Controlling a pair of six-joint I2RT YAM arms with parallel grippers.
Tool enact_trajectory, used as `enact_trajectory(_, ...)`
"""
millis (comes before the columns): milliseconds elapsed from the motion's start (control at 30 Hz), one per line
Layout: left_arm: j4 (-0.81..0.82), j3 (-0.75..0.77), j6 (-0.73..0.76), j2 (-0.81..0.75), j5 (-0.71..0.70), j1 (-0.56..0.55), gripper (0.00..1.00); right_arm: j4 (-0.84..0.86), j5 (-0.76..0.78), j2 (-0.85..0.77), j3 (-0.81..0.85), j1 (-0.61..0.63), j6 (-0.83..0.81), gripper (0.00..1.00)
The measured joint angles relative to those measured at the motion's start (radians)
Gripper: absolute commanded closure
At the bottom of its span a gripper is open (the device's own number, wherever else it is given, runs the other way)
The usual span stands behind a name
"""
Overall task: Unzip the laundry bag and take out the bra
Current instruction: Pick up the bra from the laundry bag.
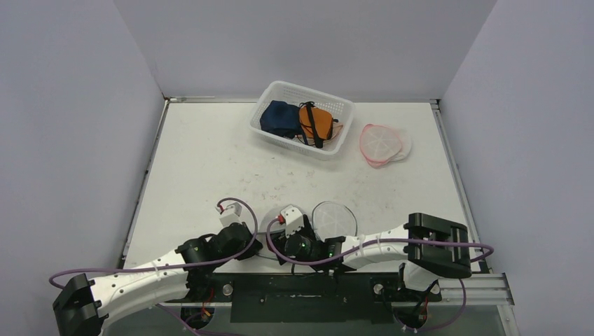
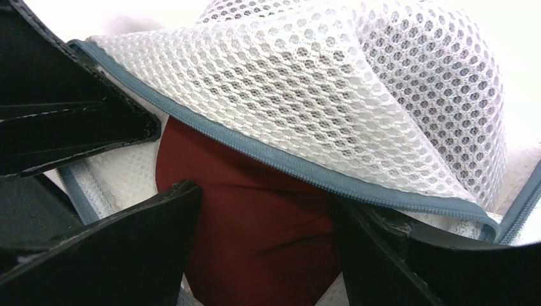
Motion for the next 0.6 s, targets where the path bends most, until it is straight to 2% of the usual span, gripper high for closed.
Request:
enact_trajectory(333, 0.018, -0.022, -0.001, -0.008, 0.000, 0.000, 1.00, 0.000, -0.005, -0.089, -0.001, 0.028, -0.014, 0.22)
enact_trajectory(600, 0.058, -0.030, -0.001, -0.012, 0.002, 0.000, 1.00, -0.011, 0.009, -0.029, 0.090, 0.037, -0.014, 0.15)
